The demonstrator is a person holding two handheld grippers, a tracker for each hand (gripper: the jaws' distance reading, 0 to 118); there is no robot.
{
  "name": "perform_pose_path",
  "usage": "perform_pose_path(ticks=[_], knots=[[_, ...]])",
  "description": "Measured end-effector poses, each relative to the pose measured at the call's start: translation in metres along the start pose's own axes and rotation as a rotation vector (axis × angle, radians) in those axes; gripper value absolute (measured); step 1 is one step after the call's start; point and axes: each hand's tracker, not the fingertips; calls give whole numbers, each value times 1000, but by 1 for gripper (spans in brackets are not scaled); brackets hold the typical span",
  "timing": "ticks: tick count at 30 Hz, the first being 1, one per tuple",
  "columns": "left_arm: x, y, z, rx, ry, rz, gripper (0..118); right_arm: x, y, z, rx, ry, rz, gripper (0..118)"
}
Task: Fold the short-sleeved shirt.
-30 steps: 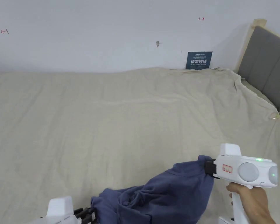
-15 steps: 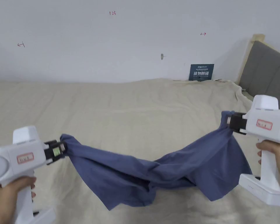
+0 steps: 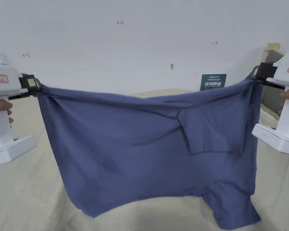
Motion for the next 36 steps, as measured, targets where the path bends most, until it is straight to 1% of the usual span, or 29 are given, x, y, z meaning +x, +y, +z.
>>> perform_pose_path(ticks=[4, 7, 11, 14, 15, 18, 21, 24, 26, 28, 29, 30, 32, 33, 36], knots=[[-3, 34, 5, 62, 6, -3, 1, -16, 24, -5, 56, 25, -9, 5], [1, 51, 11, 108, 38, -70, 1, -34, 38, -4, 104, 40, 8, 5], [1, 51, 13, 124, 54, -86, 1, -43, 38, -8, 128, 51, 11, 5], [-5, 35, 6, 101, 61, -79, 1, -43, 21, -13, 113, 38, 55, 5], [-7, 27, 3, 93, 64, -82, 1, -41, 13, -15, 101, 37, 66, 5], [-16, -5, -5, 52, 68, -67, 1, -26, -18, -21, 48, 36, 66, 5], [-26, -46, -9, -22, 70, -53, 1, -12, -57, -19, -23, 11, 84, 5], [-38, -95, -2, -84, 68, -51, 1, 15, -107, -13, -94, 12, 49, 5], [-49, -131, 9, -125, 69, -36, 1, 29, -143, 0, -139, 6, 33, 5], [-58, -167, 24, -171, 60, 12, 1, 40, -178, 17, -175, -13, 24, 5], [-64, -187, 32, -182, 61, 36, 1, 46, -197, 25, -195, -14, 5, 5], [-69, -202, 37, -211, 64, 50, 1, 34, -217, 54, -229, -14, -16, 5], [-76, -237, 53, -256, 80, 71, 1, 39, -252, 78, -274, -28, -61, 5], [-78, -251, 60, -275, 84, 80, 1, 42, -266, 88, -292, -34, -70, 5], [-87, -293, 80, -333, 101, 116, 1, 50, -309, 123, -335, -70, -64, 5]])
